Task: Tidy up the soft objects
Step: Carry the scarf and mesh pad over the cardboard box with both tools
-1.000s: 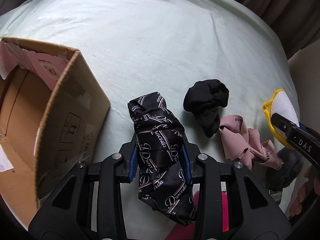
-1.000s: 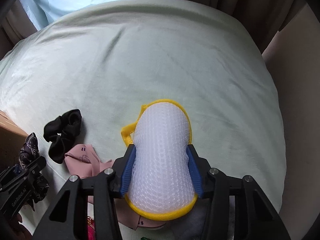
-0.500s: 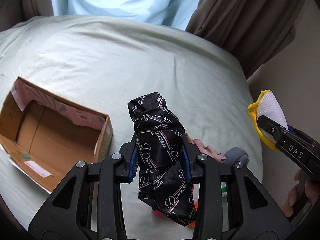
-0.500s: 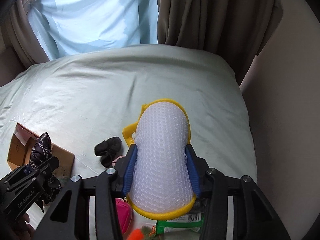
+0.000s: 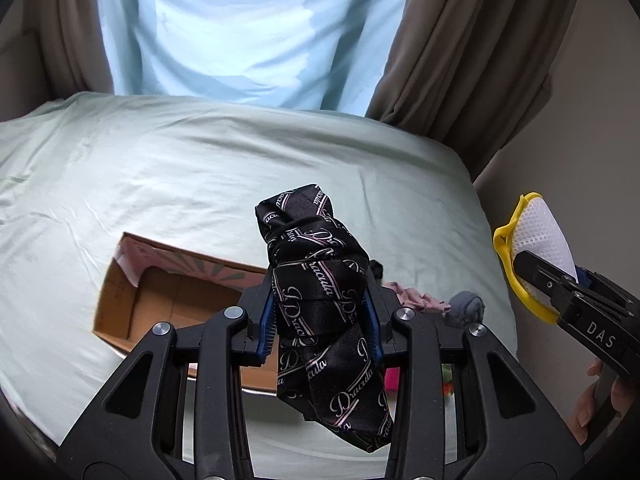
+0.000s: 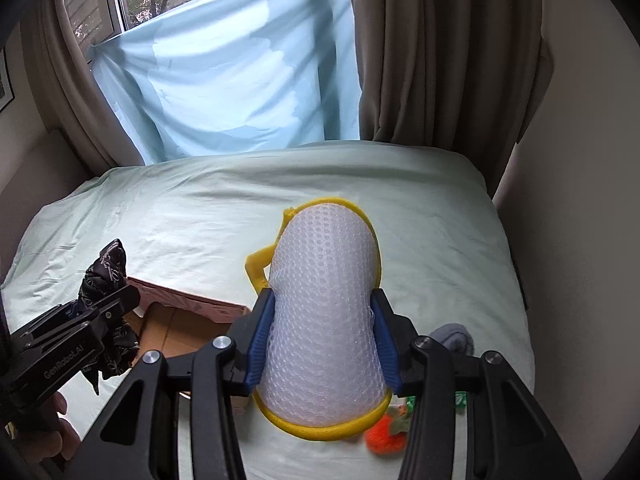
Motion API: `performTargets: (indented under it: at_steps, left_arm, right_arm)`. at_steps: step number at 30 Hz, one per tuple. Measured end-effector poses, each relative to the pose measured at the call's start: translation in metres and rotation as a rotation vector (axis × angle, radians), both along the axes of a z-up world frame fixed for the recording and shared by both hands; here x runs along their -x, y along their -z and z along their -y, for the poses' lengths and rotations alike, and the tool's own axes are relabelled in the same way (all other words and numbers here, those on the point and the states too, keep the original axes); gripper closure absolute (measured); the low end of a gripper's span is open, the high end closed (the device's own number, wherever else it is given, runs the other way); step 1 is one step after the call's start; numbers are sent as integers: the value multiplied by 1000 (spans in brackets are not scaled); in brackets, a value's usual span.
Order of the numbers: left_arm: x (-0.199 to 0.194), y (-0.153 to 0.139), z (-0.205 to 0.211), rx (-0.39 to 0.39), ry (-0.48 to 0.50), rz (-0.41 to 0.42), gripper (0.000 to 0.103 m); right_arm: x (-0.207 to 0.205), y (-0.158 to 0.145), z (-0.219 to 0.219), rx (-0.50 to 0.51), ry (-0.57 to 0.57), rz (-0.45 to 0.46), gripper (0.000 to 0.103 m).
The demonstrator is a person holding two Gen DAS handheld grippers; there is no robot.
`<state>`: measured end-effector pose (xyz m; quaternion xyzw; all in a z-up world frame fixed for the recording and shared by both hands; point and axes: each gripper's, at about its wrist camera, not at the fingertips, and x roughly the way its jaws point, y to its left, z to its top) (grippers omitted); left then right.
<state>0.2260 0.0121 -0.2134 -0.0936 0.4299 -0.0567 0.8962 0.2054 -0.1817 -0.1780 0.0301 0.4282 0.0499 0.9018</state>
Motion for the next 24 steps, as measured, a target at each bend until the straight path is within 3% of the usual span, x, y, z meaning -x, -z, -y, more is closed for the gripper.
performTargets:
  at_steps: [4, 10, 17, 24]
  left_arm:
    - [2, -8, -45, -33, 38, -10, 71]
    - [-13, 7, -111, -106, 114, -49, 71]
    - [-45, 60, -167, -200, 207, -145, 71]
    - [-73, 135, -174, -271, 329, -284, 71]
  right_arm:
    - [5, -2, -52, -29, 1, -18, 60]
    - [-7, 27, -119, -71, 23, -86, 60]
    - [-35, 94, -181, -120, 74, -233, 60]
    - [-64, 176, -201, -207, 152, -423, 60]
